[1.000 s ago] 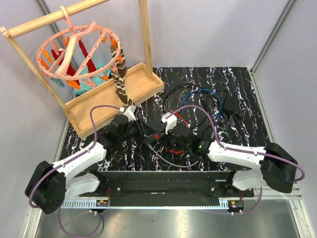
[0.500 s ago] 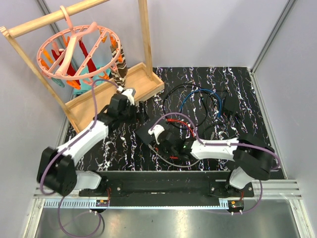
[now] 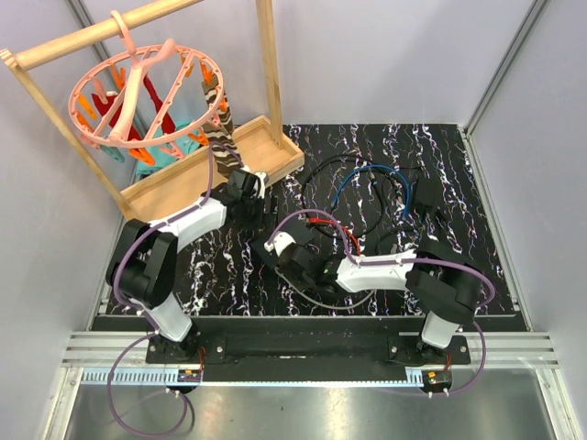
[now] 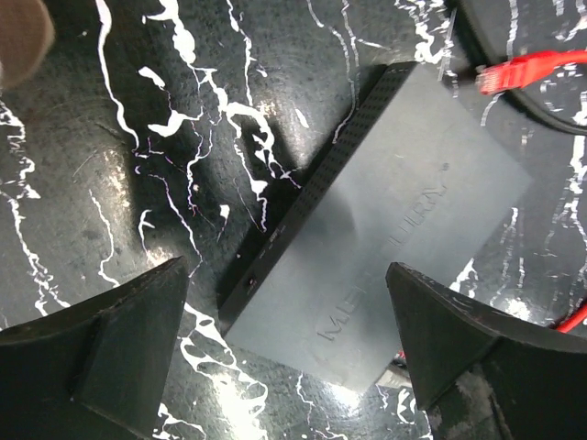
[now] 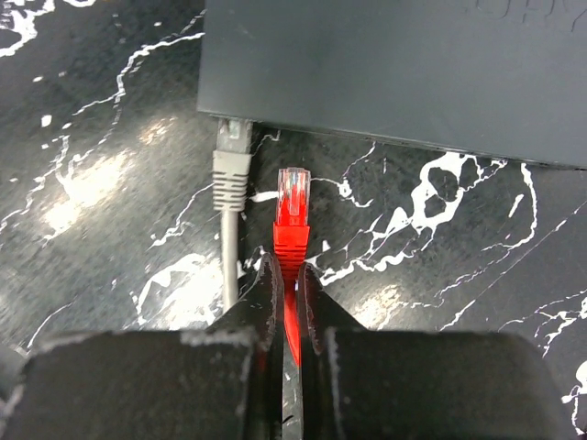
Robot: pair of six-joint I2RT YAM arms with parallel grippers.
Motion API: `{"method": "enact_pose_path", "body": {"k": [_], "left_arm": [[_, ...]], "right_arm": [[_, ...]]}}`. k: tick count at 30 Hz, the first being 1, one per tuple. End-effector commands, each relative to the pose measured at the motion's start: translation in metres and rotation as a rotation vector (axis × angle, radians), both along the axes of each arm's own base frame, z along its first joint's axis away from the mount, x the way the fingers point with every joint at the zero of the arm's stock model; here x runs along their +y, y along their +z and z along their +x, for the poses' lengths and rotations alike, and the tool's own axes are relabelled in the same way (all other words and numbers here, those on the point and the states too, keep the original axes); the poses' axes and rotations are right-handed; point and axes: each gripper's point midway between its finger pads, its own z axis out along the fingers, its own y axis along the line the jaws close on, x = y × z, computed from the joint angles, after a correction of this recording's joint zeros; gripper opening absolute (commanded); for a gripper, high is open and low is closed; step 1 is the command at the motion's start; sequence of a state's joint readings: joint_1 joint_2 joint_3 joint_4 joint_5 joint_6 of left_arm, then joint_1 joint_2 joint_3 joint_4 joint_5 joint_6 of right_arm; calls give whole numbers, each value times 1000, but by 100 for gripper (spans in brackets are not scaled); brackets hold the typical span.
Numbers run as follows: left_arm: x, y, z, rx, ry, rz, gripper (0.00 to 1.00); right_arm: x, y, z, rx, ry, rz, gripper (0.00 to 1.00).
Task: Insert the plug into the switch port
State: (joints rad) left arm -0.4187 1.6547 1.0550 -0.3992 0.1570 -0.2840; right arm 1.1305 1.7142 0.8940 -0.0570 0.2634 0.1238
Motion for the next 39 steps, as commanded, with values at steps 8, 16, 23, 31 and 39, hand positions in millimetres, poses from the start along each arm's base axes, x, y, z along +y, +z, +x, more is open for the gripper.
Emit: {"method": "enact_pose_path", "body": {"k": [8, 16, 23, 31, 39], "left_arm": [[-8, -14, -5, 72, -35, -20, 83], [-9, -23, -12, 120, -34, -30, 77], [-11, -27, -16, 150, -31, -42, 77], [-13, -27, -19, 161, -36, -54, 77], [-16, -28, -21, 171, -41, -63, 77]], "right_arm": [[17, 13, 19, -74, -53, 38, 0], [25, 18, 25, -94, -82, 87, 0], [29, 20, 26, -97, -85, 99, 0], [24, 23, 31, -111, -139, 109, 0], [27, 25, 31, -110, -131, 115, 0]]}}
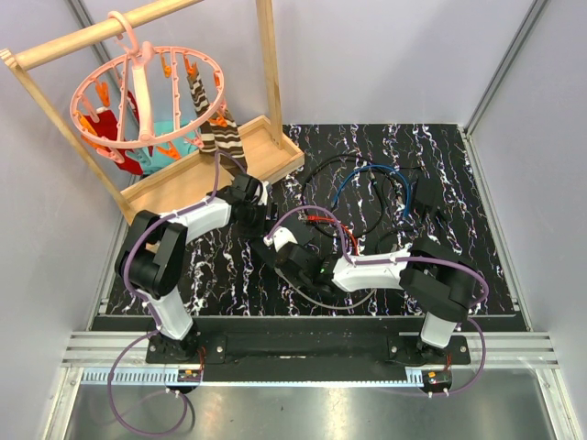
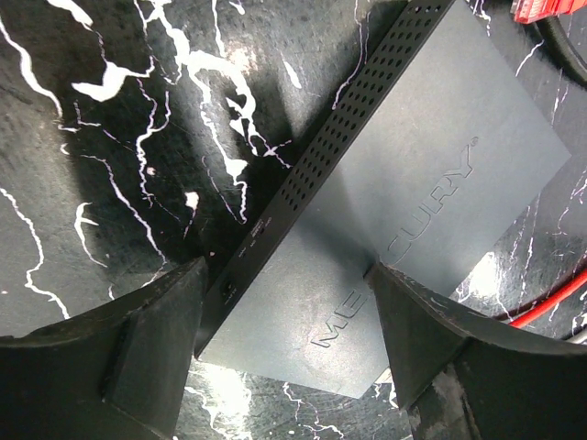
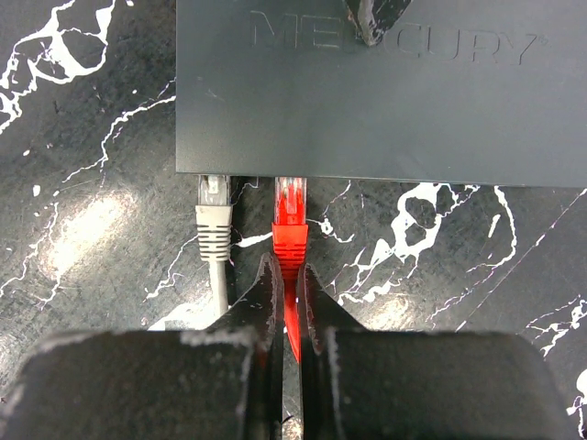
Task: Insert the plug into the switch port
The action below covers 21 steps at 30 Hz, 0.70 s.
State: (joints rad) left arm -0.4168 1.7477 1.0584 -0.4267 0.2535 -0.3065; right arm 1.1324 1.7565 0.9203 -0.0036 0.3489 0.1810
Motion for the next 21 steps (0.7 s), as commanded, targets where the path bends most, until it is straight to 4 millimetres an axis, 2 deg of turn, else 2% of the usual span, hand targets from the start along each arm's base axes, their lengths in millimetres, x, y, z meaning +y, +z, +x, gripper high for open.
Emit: {"method": "enact_pose_path", "body": {"k": [1, 11, 16, 21], "left_arm": [[-6, 1, -2, 27, -13, -29, 77], [-19, -8, -29, 99, -19, -56, 73], [-26, -17, -49, 160, -15, -87, 66], [-33, -22, -65, 193, -46, -101, 60]], "right_arm": [[19, 23, 14, -62, -31, 78, 0], [28, 36, 23, -100, -63, 128, 0], [32, 40, 29, -129, -66, 136, 0], [45, 53, 34, -169, -23, 166, 0]]}}
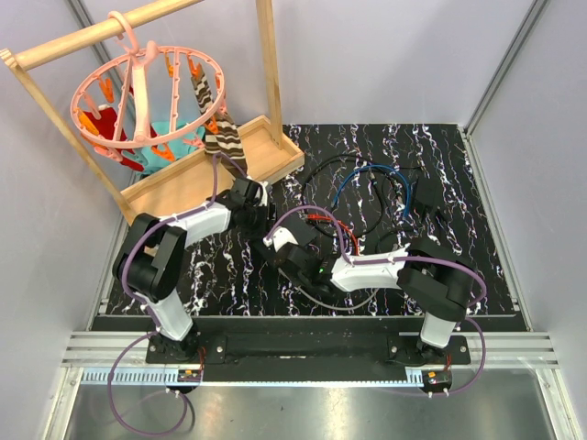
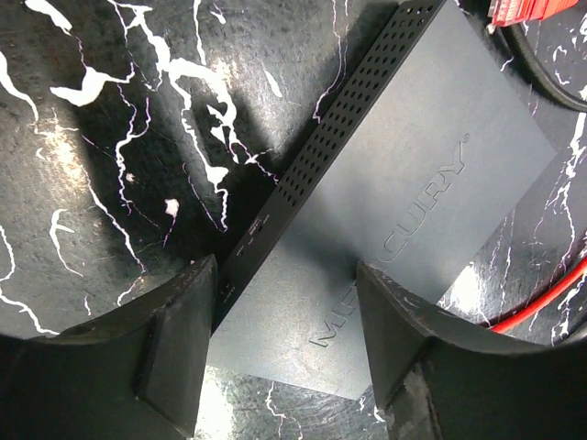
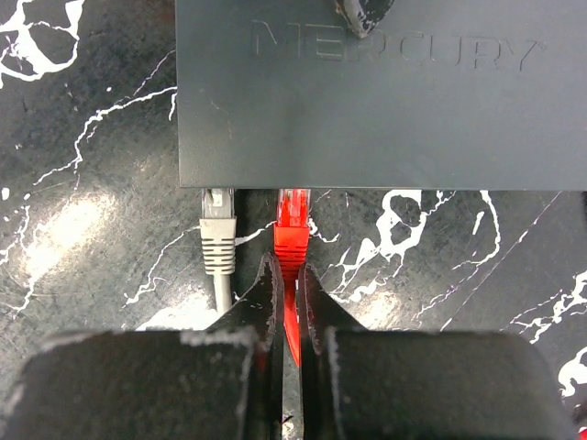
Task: Insert the plug into the switch port
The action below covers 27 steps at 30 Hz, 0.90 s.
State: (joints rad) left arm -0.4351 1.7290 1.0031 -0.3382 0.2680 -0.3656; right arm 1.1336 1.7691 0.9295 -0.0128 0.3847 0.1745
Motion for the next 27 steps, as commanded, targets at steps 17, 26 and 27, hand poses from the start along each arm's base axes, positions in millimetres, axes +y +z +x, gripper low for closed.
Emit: {"method": "enact_pose_path", "body": {"k": [17, 26, 27], "left_arm": [[-13, -34, -110, 293, -191, 6, 56], [-20, -29, -124, 300, -249, -20, 56], [-19, -30, -126, 303, -251, -20, 56]], "right_arm": [[66, 118, 60, -223, 27, 306, 0], [80, 125, 74, -257, 62, 336, 0], [81, 133, 74, -266, 66, 349, 0]]}}
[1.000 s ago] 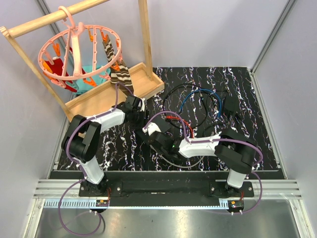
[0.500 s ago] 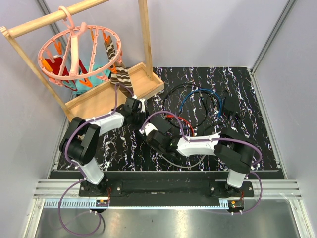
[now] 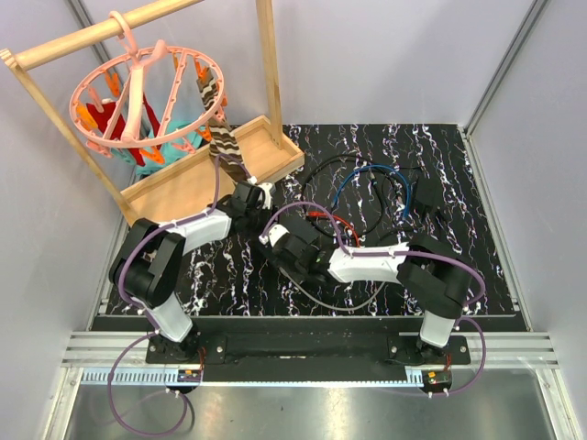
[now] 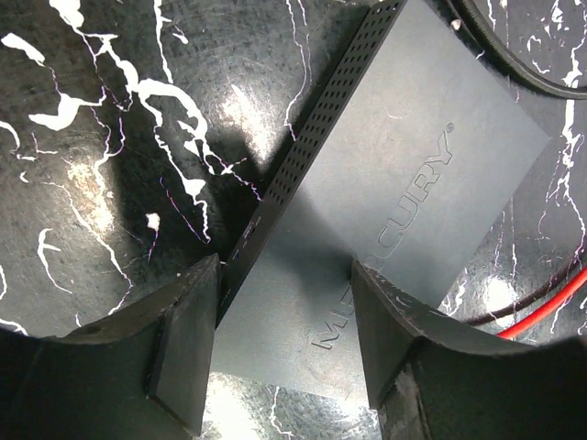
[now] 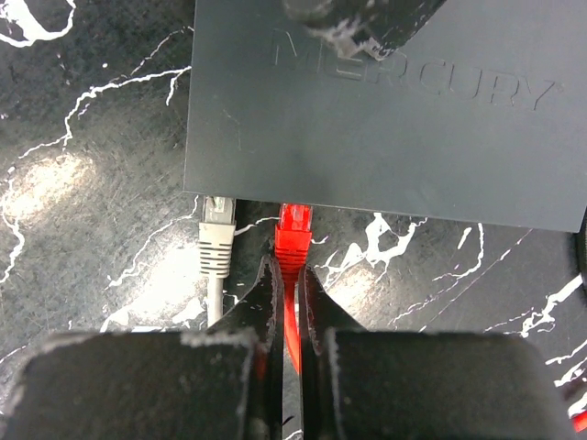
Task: Insert the plug into the switch port
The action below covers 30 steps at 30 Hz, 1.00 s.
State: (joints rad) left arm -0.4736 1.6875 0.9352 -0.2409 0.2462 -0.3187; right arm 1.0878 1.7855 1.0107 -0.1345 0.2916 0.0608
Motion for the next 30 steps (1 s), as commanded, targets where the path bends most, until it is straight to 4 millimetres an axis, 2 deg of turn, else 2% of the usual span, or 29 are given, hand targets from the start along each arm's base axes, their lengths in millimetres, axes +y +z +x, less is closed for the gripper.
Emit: {"method": "enact_pose_path", "body": {"k": [1, 4, 7, 11, 15, 19, 22, 25, 26, 30], "left_arm": [[-12, -30, -124, 399, -190, -4, 56], [-13, -26, -126, 397, -200, -16, 55], [-14, -23, -127, 394, -205, -29, 55], [-9, -20, -119, 348, -196, 2, 55], [1, -10, -91, 255, -161, 65, 59], [14, -5, -63, 203, -120, 125, 63], [28, -8, -47, 191, -89, 174, 65], [46, -8, -39, 172, -44, 206, 68], [53, -8, -36, 161, -31, 217, 70], [66, 6, -21, 90, 21, 245, 77]], "right_arm": [[88, 141, 70, -306, -22, 464, 0], [91, 159, 75, -337, -21, 495, 0], [95, 168, 78, -344, -16, 526, 0], [103, 142, 68, -256, 8, 512, 0], [98, 109, 37, -144, 23, 502, 0], [102, 84, 7, -36, 31, 496, 1], [110, 74, -6, 15, 29, 490, 7], [117, 73, -11, 46, 35, 483, 22], [118, 74, -11, 49, 35, 479, 32], [100, 82, -8, 29, 2, 421, 52]]}}
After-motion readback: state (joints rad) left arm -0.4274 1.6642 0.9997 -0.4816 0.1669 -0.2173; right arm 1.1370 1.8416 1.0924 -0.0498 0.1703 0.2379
